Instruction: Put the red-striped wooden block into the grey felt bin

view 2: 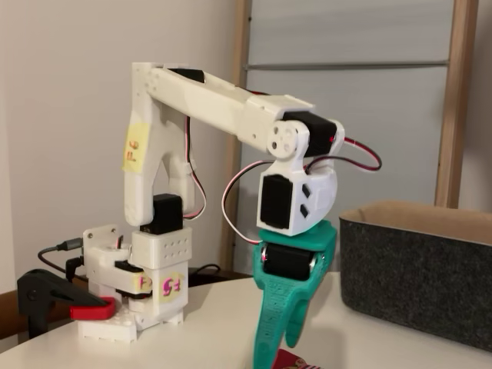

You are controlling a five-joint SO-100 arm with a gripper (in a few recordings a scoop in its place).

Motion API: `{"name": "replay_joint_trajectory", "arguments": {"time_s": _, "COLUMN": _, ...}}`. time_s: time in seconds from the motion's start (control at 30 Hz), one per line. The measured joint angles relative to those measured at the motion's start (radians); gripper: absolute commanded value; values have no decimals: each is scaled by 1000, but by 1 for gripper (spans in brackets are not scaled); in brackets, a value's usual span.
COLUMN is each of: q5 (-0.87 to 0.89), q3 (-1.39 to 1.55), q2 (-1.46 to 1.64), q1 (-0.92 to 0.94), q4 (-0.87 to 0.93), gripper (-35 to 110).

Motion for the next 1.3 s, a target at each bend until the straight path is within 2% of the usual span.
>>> {"name": "replay_joint_trajectory", "arguments": {"time_s": 0.3, "q5": -17, "q3": 77, "q2": 121, "q1": -17, "q4": 0, "gripper": 41}}
{"name": "replay_joint_trajectory", "arguments": {"time_s": 0.97, "q5": -227, "q3": 78, "q2": 140, "q1": -199, "q4": 0, "gripper": 41}}
{"name": "replay_joint_trajectory", "arguments": {"time_s": 1.3, "q5": -172, "q3": 78, "q2": 78, "q1": -187, "q4": -54, "gripper": 41}}
